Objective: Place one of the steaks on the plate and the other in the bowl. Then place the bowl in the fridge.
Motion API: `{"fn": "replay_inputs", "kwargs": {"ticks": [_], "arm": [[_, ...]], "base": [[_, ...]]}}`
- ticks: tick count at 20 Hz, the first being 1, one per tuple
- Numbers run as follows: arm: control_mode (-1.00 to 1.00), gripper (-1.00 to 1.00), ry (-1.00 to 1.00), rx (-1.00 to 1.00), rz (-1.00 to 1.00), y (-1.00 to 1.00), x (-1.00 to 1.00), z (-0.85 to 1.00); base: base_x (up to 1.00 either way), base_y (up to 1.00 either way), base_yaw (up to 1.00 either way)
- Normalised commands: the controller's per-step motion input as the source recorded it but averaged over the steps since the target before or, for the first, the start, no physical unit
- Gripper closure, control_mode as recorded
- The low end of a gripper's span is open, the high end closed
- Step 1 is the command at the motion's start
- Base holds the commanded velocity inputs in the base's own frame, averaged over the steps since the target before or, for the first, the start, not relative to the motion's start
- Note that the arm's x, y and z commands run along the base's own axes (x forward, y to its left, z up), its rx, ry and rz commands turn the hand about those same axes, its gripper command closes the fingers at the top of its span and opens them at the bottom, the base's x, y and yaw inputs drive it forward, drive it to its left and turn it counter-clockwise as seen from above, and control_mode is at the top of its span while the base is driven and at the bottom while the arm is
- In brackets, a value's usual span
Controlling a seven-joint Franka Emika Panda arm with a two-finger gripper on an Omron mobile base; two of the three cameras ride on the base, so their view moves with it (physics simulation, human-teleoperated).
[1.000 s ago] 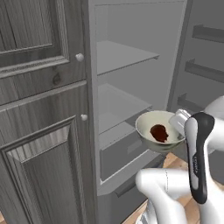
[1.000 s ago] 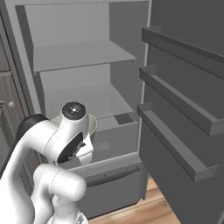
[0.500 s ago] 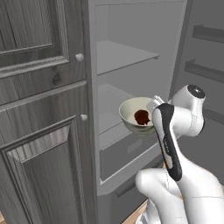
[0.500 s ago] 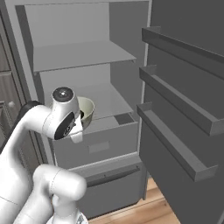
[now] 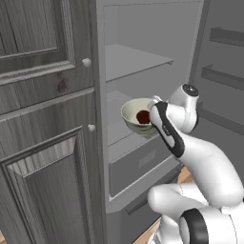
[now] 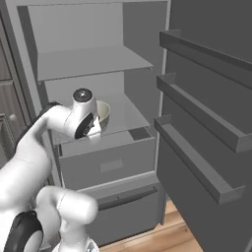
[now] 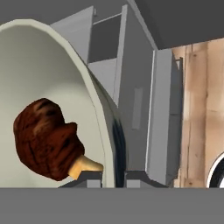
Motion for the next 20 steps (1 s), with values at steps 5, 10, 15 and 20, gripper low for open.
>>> {"fn": "replay_inputs", "kwargs": {"ticks": [5, 10, 15, 20], "arm": [[-1.0, 1.0, 0.0, 0.0, 0.17, -0.06, 0.99, -0.07], [-1.0, 1.0, 0.0, 0.0, 0.13, 0.0, 0.92, -0.14], [-1.0, 1.0, 0.01, -0.02, 0.02, 0.17, 0.66, -0.2], [-1.0, 1.0, 0.02, -0.01, 0.0, 0.01, 0.39, -0.22]], "base": [[0.0, 0.0, 0.0], [0.0, 0.0, 0.0], [0.0, 0.0, 0.0], [0.0, 0.0, 0.0]]}}
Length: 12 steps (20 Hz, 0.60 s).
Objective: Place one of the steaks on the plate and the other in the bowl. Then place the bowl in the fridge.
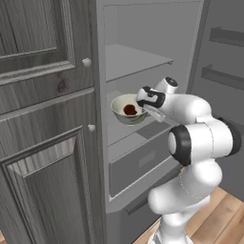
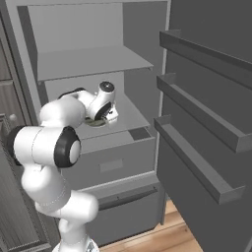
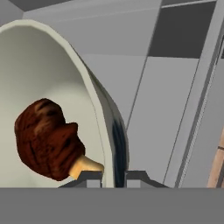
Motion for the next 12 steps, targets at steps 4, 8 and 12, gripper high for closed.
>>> {"fn": "replay_inputs", "kwargs": {"ticks": [4, 8, 12], "arm": [[-1.0, 1.0, 0.0, 0.0, 0.0, 0.0, 0.21, -0.24], [-1.0, 1.0, -0.01, 0.0, 0.0, 0.0, 0.18, -0.26], [-1.0, 1.0, -0.02, 0.0, 0.0, 0.01, 0.18, -0.31]], "base": [[0.0, 0.0, 0.0], [0.0, 0.0, 0.0], [0.0, 0.0, 0.0]]}}
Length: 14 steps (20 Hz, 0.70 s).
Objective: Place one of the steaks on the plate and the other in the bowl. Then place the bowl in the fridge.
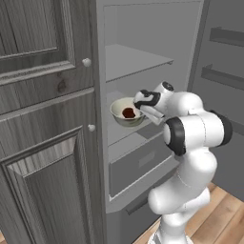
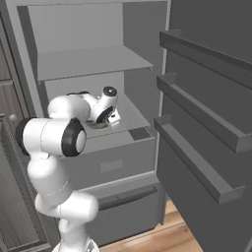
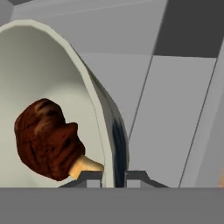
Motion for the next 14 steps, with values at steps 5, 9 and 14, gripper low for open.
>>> {"fn": "replay_inputs", "kwargs": {"ticks": [5, 9, 14], "arm": [[-1.0, 1.0, -0.01, 0.0, 0.0, 0.05, 0.28, -0.26], [-1.0, 1.0, 0.0, 0.0, 0.0, 0.07, 0.42, -0.25], [-1.0, 1.0, 0.0, 0.0, -0.01, 0.09, 0.55, -0.24]], "base": [[0.0, 0.0, 0.0], [0.0, 0.0, 0.0], [0.0, 0.0, 0.0]]}}
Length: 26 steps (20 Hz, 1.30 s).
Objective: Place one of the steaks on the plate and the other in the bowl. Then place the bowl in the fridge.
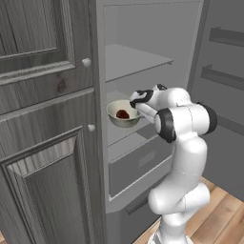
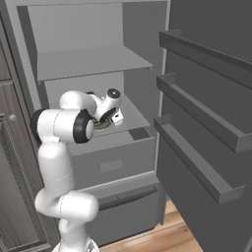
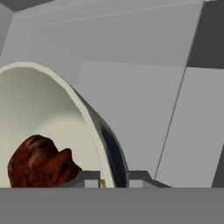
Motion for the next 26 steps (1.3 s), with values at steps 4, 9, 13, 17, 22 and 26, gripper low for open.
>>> {"fn": "replay_inputs", "kwargs": {"ticks": [4, 9, 13, 17, 22, 26], "arm": [[-1.0, 1.0, 0.0, 0.0, 0.0, 0.11, 0.48, -0.17], [-1.0, 1.0, 0.0, 0.0, 0.0, 0.09, 0.21, -0.04], [-1.0, -1.0, -0.01, 0.0, 0.0, 0.28, 0.08, 0.0], [-1.0, -1.0, 0.0, 0.0, 0.0, 0.21, 0.0, 0.0], [-1.0, -1.0, -0.03, 0.0, 0.0, 0.03, 0.0, 0.0], [-1.0, -1.0, -0.05, 0.0, -0.01, 0.0, -0.03, 0.03]], "base": [[0.0, 0.0, 0.0], [0.0, 0.0, 0.0], [0.0, 0.0, 0.0], [0.0, 0.0, 0.0], [0.0, 0.0, 0.0], [0.0, 0.0, 0.0]]}}
